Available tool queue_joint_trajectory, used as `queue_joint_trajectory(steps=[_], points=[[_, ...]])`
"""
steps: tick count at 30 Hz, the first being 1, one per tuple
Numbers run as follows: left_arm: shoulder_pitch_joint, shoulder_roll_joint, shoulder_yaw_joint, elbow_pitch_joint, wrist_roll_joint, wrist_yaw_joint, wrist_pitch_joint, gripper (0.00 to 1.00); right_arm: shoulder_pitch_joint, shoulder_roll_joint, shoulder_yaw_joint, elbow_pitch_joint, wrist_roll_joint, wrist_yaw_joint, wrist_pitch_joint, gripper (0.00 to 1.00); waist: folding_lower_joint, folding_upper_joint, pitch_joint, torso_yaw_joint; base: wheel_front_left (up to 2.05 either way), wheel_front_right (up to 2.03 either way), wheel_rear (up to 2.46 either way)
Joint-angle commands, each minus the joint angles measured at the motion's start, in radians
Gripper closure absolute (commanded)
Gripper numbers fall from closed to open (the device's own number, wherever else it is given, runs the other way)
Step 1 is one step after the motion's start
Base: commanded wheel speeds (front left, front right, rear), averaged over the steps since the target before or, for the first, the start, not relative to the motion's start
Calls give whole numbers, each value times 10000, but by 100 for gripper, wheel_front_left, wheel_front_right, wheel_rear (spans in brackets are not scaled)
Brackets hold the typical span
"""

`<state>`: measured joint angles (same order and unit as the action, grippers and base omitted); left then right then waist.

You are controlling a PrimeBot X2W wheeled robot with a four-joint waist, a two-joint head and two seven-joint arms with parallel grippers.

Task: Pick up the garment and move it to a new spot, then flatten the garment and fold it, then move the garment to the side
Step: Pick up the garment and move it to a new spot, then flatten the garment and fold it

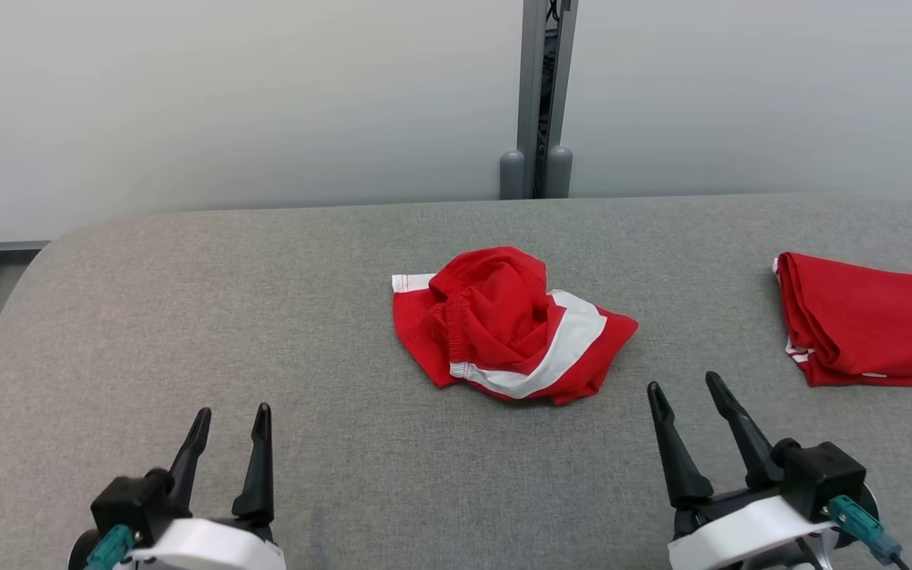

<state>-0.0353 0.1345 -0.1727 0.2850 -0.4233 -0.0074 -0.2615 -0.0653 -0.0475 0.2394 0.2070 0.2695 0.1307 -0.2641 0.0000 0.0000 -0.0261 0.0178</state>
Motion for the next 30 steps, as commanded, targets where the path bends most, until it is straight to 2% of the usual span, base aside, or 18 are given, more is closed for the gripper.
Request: queue_joint_trajectory(steps=[1, 15, 24, 30], points=[[109, -43, 85, -107, 99, 33, -32, 0, 136, -68, -53, -61, -64, 2, -14, 0, 0, 0, -47, 29, 0, 0, 0], [1746, -700, 1157, -1102, 1420, -370, -33, 0, 715, -65, -321, 72, -150, 2, -14, 0, 0, 0, -352, -58, 0, 0, 0], [1792, -813, 1368, -1024, 1538, -509, -34, 0, 546, -65, -235, 134, -137, 2, -14, 0, 0, 0, -318, -118, 0, 0, 0], [1732, -819, 1276, -841, 1275, -440, -32, 0, 498, -65, -195, 169, -103, 2, -14, 0, 0, 0, -254, -107, 0, 0, 0]])
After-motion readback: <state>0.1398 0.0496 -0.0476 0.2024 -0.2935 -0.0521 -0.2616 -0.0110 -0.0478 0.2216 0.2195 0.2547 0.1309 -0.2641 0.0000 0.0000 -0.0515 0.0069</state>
